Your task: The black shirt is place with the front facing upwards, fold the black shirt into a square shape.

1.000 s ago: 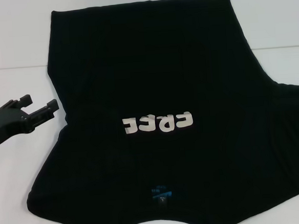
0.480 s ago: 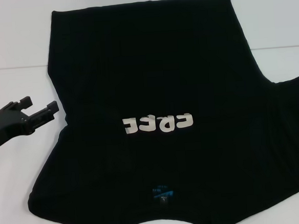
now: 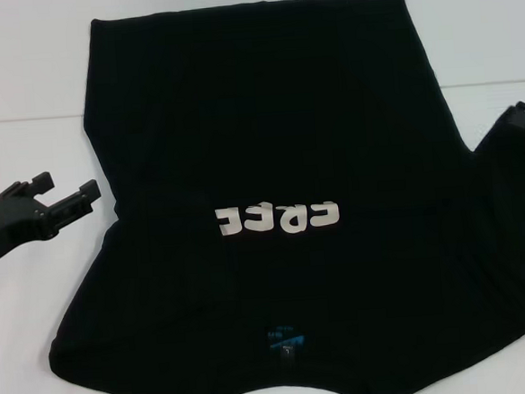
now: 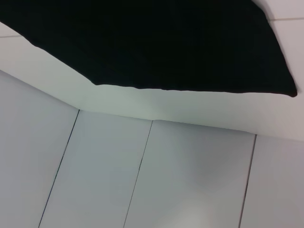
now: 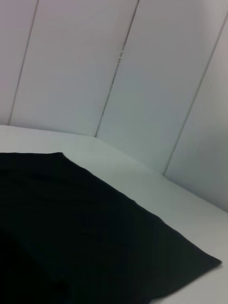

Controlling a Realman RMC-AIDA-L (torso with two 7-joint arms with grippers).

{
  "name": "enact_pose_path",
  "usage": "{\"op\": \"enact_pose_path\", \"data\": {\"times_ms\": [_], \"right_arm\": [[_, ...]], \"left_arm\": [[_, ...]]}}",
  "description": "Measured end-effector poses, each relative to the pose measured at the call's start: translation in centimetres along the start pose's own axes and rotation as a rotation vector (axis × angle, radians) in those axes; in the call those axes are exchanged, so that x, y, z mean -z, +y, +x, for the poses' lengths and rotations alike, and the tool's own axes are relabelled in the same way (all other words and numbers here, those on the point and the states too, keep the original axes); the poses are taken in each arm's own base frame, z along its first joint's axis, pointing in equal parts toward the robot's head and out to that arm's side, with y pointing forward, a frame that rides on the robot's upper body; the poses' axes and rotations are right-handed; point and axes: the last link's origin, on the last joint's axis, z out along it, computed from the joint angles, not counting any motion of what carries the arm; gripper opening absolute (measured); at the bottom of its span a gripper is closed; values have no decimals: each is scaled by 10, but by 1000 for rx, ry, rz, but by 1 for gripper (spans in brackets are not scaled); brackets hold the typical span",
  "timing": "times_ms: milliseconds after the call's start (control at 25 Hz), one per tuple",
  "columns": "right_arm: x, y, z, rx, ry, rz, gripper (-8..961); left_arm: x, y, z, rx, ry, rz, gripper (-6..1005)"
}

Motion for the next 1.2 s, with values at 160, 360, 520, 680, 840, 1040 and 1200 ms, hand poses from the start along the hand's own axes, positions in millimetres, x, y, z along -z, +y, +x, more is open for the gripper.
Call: {"op": "enact_pose_path", "data": {"times_ms": [160, 360, 520, 680, 840, 1040, 1200], "right_arm": [[-9, -1, 6, -2, 18, 15, 26], [-24, 2, 15, 0, 54, 15, 27], [-39, 8, 21, 13, 91, 11, 27], [-49, 7, 27, 13, 110, 29, 27], [-57, 5, 35, 18, 127, 55, 28], [-68, 7, 43, 27, 153, 61, 28], [-77, 8, 52, 22, 180, 65, 29]], "left_arm": [[1, 0, 0, -3, 0, 2, 877], [1, 0, -1, -4, 0, 2, 877], [0, 0, -1, -4, 1, 1, 877], [1, 0, -1, -3, 1, 1, 877], [1, 0, -2, -2, 1, 0, 878], [0, 1, -1, -4, 2, -5, 878], [-1, 2, 0, -5, 3, -10, 878]]}}
